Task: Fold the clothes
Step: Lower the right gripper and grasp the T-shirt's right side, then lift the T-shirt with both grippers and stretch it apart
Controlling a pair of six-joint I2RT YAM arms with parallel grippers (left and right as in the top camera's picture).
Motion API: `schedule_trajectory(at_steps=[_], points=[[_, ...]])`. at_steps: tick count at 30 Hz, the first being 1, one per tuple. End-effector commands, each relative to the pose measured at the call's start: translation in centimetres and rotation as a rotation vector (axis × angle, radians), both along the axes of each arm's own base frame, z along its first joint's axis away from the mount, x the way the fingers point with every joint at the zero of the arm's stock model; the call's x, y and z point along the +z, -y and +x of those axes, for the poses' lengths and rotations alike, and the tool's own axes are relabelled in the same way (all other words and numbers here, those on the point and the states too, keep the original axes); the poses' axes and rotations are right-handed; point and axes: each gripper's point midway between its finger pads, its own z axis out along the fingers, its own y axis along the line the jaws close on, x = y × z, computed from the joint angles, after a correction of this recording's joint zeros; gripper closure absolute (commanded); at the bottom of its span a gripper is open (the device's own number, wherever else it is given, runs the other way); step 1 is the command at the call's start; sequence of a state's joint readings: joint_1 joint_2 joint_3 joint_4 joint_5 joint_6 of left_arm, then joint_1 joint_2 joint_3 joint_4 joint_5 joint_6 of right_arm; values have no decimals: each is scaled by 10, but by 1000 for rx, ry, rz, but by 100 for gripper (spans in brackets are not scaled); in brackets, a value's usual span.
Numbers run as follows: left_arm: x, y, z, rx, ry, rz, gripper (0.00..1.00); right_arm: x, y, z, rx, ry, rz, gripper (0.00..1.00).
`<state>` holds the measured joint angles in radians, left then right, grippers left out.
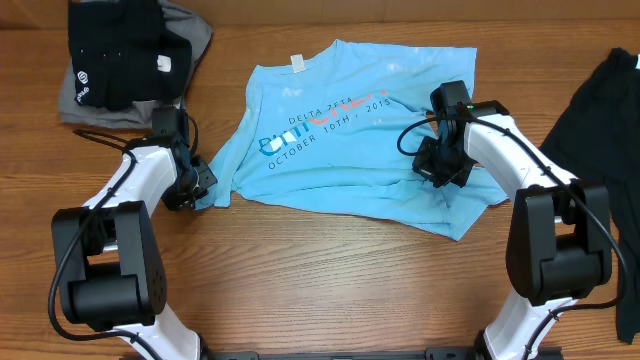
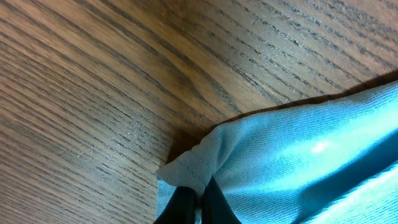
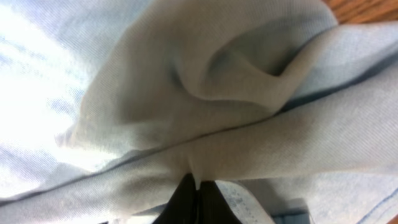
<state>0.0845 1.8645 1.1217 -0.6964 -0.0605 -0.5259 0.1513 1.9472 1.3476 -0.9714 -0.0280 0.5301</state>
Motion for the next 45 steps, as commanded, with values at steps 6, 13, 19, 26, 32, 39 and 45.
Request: schedule_trajectory(at_steps=[6, 13, 19, 26, 32, 39, 45], points=[[7, 1, 0, 2, 3, -5, 96, 16, 9, -1, -72, 14, -23, 96], [62, 3, 2, -1, 120, -6, 96, 79, 22, -14, -144, 123, -56, 96], [133, 4, -9, -3, 290, 8, 96, 160, 24, -39, -155, 316, -6, 96], [213, 7, -48, -4, 490, 25, 96, 245, 27, -88, -154, 574, 72, 96], [289, 11, -91, -11, 692, 46, 96, 292, 24, -121, -136, 757, 154, 96], [353, 14, -134, -24, 876, 69, 96, 303, 23, -135, -129, 807, 179, 96], [346, 13, -141, -18, 833, 75, 96, 289, 21, -121, -131, 745, 166, 96]])
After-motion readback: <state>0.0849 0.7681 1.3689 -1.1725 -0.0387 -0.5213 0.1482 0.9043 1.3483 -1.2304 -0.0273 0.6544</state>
